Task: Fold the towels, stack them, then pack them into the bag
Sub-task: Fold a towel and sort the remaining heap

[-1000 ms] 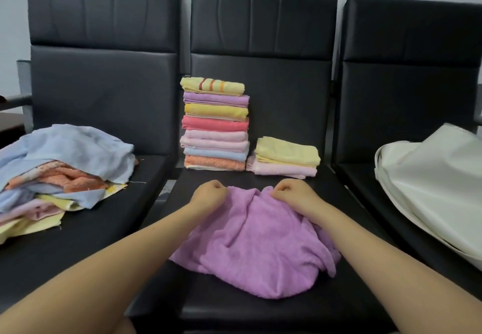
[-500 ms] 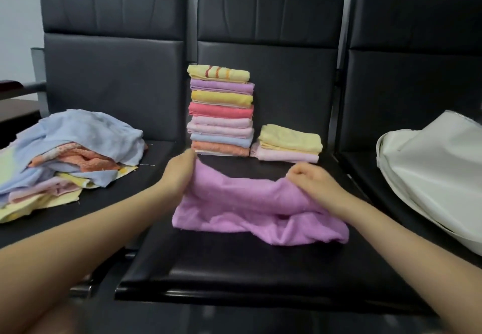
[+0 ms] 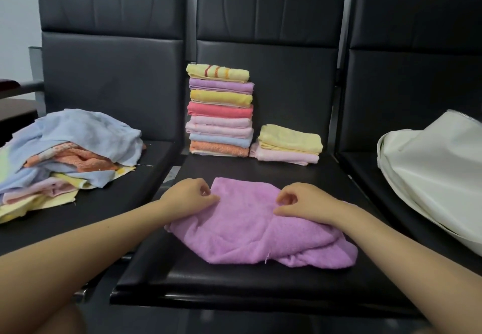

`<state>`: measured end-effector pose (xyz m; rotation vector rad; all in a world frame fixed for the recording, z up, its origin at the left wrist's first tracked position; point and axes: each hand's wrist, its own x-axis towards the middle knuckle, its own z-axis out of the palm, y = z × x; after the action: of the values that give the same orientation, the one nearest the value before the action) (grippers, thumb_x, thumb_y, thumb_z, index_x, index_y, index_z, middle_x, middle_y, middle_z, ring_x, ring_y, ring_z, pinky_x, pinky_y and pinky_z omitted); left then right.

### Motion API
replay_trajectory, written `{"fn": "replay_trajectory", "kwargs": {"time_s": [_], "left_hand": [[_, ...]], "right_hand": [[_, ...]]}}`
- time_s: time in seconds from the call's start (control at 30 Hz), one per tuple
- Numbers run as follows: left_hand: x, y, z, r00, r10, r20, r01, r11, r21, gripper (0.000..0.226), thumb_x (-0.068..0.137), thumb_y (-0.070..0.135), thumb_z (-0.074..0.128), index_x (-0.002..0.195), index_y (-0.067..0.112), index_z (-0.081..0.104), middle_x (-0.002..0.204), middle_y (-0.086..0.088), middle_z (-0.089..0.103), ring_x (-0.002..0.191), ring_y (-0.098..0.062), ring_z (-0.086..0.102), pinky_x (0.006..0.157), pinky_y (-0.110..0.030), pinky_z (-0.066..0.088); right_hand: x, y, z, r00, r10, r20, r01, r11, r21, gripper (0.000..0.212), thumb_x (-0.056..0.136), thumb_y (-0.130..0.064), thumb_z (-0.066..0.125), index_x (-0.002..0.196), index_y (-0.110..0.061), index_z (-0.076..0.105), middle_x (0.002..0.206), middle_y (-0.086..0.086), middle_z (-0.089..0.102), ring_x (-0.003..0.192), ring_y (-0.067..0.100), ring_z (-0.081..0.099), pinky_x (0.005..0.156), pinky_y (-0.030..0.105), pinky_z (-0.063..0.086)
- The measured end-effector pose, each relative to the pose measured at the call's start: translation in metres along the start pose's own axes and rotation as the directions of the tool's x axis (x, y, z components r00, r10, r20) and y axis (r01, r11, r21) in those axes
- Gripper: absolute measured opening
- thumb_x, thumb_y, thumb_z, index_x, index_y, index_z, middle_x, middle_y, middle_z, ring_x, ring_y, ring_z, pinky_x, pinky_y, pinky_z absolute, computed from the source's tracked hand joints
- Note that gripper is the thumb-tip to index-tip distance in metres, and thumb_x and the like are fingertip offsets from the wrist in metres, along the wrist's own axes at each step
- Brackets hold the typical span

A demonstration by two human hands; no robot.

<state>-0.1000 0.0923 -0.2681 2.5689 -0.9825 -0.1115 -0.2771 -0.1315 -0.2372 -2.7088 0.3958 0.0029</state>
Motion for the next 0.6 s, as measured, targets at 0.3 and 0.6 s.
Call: {"fn": "replay_trajectory", "kwargs": {"time_s": [0.3, 0.6], "left_hand": [[0.023, 0.015, -0.004, 0.983, 0.171, 0.07, -0.18, 0.975, 0.134, 0.044, 0.087, 0.051, 0.06, 0.068, 0.012, 0.05, 0.076, 0.003, 0.048, 0.075, -0.018, 0.051, 0.072, -0.035, 0.043], [0.042, -0.012, -0.025, 0.94, 0.126, -0.317, -0.14, 0.99, -0.023, 0.048, 0.094, 0.041, 0.057, 0.062, 0.014, 0.034, 0.057, -0.002, 0.044, 0.058, -0.022, 0.042, 0.055, -0.037, 0.027]], "right_hand": [[0.009, -0.005, -0.012, 1.0, -0.02, -0.008, 0.021, 0.997, 0.074, 0.024, 0.08, -0.04, 0.075, 0.081, -0.017, 0.073, 0.063, -0.012, 0.059, 0.056, 0.002, 0.047, 0.058, 0.02, 0.039], [0.004, 0.037, -0.027, 0.977, 0.112, 0.183, -0.147, 0.971, 0.189, 0.055, 0.076, -0.048, 0.077, 0.054, -0.022, 0.033, 0.057, -0.002, 0.028, 0.055, 0.012, 0.025, 0.052, 0.025, 0.022]]}}
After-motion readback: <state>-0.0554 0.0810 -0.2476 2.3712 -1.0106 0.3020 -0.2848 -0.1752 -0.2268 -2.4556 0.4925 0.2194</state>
